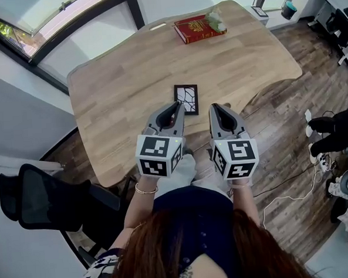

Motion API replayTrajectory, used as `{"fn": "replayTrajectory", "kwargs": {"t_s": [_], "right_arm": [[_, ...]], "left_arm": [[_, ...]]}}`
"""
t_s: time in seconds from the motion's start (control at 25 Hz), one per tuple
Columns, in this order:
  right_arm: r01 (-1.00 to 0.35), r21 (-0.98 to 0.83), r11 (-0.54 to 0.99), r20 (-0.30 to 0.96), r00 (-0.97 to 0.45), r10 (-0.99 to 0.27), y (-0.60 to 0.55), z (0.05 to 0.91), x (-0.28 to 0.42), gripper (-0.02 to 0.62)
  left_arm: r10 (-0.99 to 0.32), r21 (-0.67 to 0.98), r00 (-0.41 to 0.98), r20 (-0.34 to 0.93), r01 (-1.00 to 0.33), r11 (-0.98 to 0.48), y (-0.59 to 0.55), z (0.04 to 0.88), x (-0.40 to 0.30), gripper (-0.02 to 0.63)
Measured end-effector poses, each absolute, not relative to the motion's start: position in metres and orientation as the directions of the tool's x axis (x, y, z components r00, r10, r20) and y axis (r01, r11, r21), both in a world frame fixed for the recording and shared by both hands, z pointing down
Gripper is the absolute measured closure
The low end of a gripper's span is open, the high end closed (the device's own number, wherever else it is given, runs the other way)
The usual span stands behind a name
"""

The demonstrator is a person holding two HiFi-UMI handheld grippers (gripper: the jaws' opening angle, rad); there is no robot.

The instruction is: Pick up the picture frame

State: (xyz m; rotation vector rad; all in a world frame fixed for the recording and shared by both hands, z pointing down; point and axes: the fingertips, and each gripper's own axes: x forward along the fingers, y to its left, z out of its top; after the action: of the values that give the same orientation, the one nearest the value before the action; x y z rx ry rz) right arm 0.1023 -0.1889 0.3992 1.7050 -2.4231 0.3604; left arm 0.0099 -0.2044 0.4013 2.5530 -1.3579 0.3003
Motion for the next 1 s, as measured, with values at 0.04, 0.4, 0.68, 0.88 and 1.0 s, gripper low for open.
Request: {"fn": "replayTrajectory", "kwargs": {"t_s": [0.04,0.4,0.68,0.88,1.0], "right_arm": [[-0.94,-0.104,0.325,0.27,-0.341,-0.9,-0.194,0.401,0.102,0.566],[-0.935,-0.092,0.343,0.321,-0.354,-0.879,-0.228,0.417,0.096,0.566],[-0.932,-0.092,0.349,0.367,-0.358,-0.858,-0.246,0.434,0.091,0.566],[-0.931,-0.103,0.351,0.408,-0.361,-0.838,-0.257,0.45,0.088,0.565],[-0.929,-0.11,0.353,0.435,-0.364,-0.824,-0.264,0.461,0.086,0.565]], "left_arm": [[-0.782,0.108,0.551,0.292,-0.831,-0.545,-0.209,0.403,0.01,0.566],[-0.747,0.127,0.569,0.343,-0.816,-0.564,-0.237,0.425,0.006,0.566],[-0.734,0.149,0.573,0.364,-0.814,-0.561,-0.257,0.438,-0.001,0.566],[-0.708,0.177,0.587,0.392,-0.804,-0.568,-0.267,0.451,-0.003,0.566],[-0.691,0.19,0.594,0.411,-0.798,-0.572,-0.273,0.46,-0.004,0.566]]}}
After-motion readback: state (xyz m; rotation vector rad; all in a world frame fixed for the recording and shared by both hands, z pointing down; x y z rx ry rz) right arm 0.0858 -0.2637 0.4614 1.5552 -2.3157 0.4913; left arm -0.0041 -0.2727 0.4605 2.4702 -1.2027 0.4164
